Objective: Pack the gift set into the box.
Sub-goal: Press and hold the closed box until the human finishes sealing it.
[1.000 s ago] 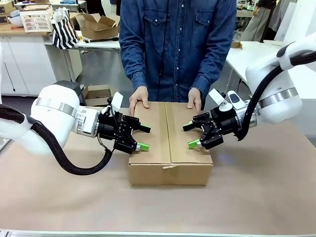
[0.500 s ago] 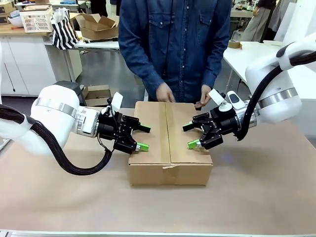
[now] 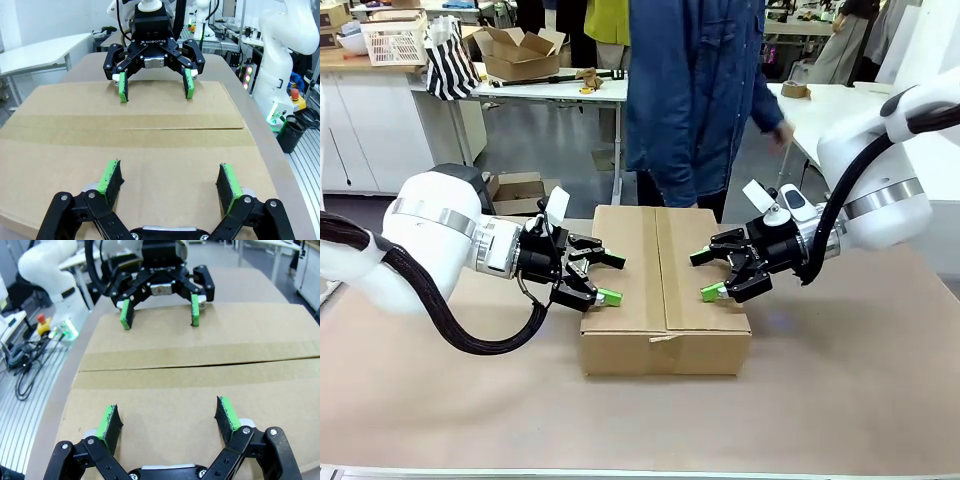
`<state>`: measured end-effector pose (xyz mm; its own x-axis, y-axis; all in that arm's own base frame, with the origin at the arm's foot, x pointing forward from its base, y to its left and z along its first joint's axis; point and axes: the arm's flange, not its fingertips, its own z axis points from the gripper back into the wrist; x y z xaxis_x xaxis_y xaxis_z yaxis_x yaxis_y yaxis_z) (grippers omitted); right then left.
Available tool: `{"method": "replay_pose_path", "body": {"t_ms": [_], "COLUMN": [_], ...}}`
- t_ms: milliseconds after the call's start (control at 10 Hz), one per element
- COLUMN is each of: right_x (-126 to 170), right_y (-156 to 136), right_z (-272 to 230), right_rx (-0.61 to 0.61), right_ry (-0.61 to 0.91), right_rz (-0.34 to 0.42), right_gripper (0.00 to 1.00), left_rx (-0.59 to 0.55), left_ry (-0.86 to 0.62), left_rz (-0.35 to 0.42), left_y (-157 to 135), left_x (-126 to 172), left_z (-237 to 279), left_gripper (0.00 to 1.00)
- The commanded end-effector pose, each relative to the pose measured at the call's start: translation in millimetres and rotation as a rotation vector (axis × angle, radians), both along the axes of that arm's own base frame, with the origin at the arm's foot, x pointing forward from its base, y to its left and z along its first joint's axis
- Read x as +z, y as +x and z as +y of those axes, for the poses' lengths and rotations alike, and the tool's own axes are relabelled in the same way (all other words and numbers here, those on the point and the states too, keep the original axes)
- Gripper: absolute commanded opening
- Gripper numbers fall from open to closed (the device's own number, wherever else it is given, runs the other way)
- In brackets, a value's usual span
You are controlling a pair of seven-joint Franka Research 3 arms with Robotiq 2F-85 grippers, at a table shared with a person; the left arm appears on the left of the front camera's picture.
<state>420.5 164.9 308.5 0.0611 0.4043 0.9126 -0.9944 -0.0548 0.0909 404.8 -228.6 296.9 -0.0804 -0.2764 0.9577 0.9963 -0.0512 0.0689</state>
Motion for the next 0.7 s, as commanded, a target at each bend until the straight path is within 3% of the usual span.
{"method": "replay_pose_path", "body": {"t_ms": [0,600], "right_x": [0.3,0.3], "right_y": [-0.8,-0.8], "right_z": [-1.1,-1.1], "right_rx": [-0.012,-0.012], "right_ry": [-0.005,-0.005], "right_rz": [0.023,0.023], "right_gripper": [1.00,1.00], "left_rx": [-0.008,-0.008], "left_ry": [0.003,0.003], "left_rz": [-0.003,-0.003], "left_y": [-0.9,-0.9], "left_x": [0.3,0.3], "left_z": [0.7,0.7], "left_gripper": [1.00,1.00]}}
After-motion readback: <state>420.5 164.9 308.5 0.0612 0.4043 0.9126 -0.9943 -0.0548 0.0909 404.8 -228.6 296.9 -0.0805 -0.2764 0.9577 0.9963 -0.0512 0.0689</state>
